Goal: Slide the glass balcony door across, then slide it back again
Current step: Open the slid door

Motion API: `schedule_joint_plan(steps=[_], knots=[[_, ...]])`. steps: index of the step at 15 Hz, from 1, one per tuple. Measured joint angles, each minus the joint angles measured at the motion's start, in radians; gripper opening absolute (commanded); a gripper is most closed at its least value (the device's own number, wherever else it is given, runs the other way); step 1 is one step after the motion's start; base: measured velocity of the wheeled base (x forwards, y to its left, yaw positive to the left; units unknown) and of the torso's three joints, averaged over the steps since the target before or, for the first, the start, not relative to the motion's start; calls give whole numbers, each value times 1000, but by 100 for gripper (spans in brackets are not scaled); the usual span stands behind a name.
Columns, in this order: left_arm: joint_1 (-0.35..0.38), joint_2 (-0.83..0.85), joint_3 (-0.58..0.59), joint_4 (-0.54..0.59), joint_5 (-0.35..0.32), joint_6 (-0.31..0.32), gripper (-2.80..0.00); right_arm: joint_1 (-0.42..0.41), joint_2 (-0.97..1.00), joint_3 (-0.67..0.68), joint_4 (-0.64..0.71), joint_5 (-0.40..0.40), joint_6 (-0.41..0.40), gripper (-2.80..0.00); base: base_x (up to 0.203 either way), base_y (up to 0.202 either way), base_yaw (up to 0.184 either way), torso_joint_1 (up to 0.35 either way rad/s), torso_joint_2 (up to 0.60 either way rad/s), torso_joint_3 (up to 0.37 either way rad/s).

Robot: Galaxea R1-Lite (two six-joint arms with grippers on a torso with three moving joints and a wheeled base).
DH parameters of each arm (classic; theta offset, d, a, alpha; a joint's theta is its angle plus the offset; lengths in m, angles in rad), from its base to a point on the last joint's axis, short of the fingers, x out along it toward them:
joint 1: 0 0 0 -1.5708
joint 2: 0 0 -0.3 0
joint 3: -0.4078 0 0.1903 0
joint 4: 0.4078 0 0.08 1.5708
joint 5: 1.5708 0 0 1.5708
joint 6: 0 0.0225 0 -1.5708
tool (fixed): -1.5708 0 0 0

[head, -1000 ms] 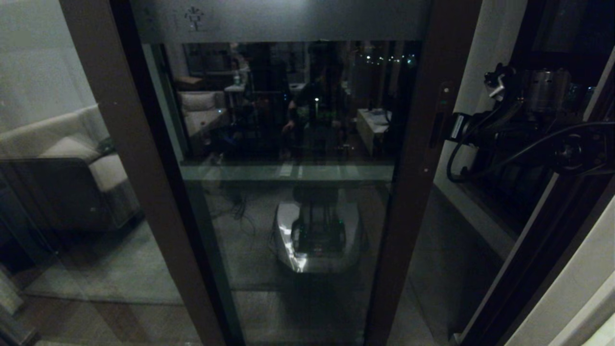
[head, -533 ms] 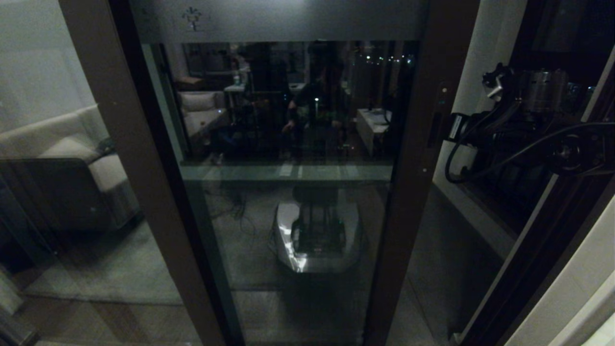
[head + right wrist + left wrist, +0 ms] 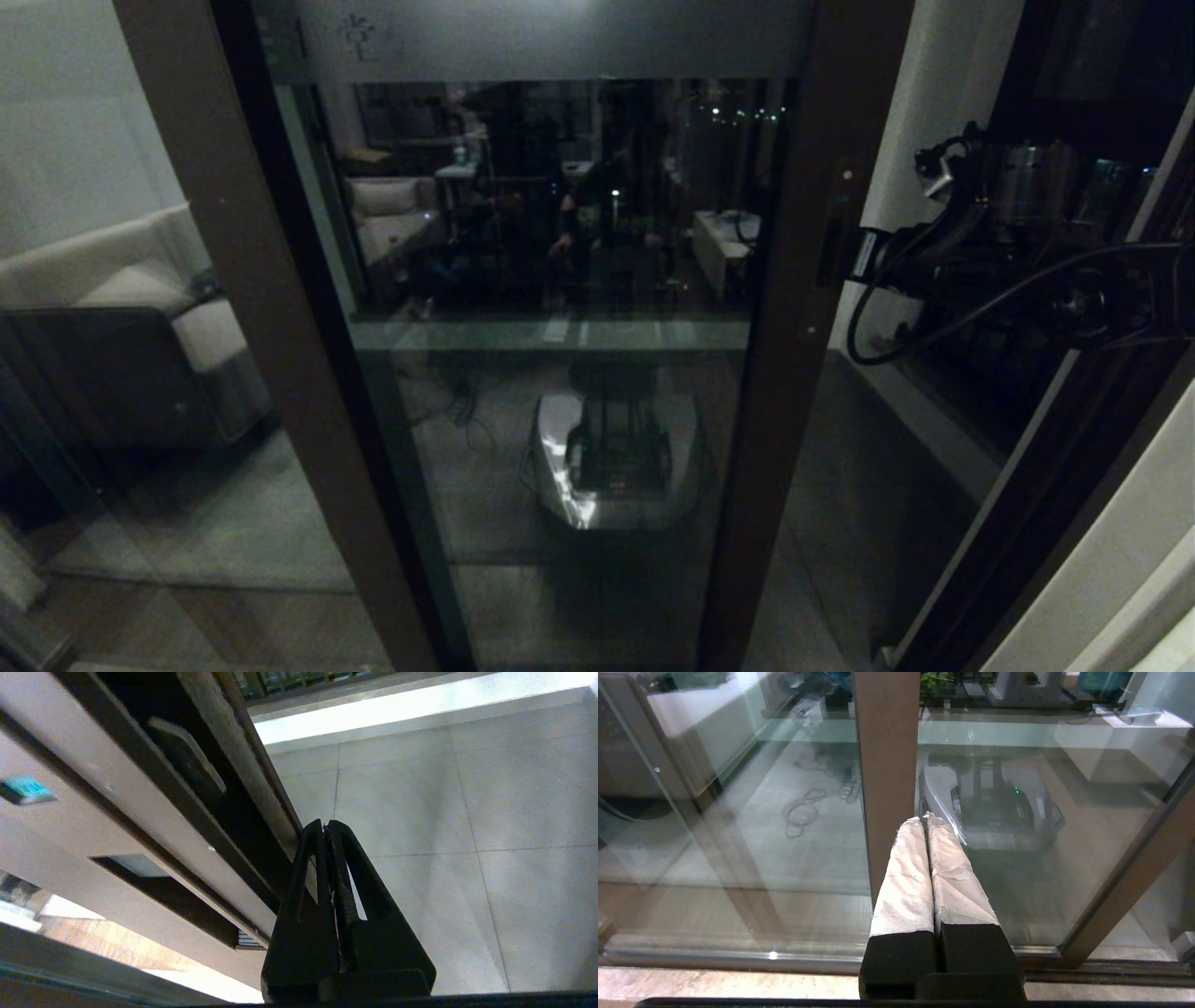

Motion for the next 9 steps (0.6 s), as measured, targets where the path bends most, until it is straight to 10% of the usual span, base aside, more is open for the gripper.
schedule_joint_plan(steps=[9], knots=[[0,0,0,0,0,0,-280,53,3,18,-1,-44,1,-280,0,0,0,0,0,0]])
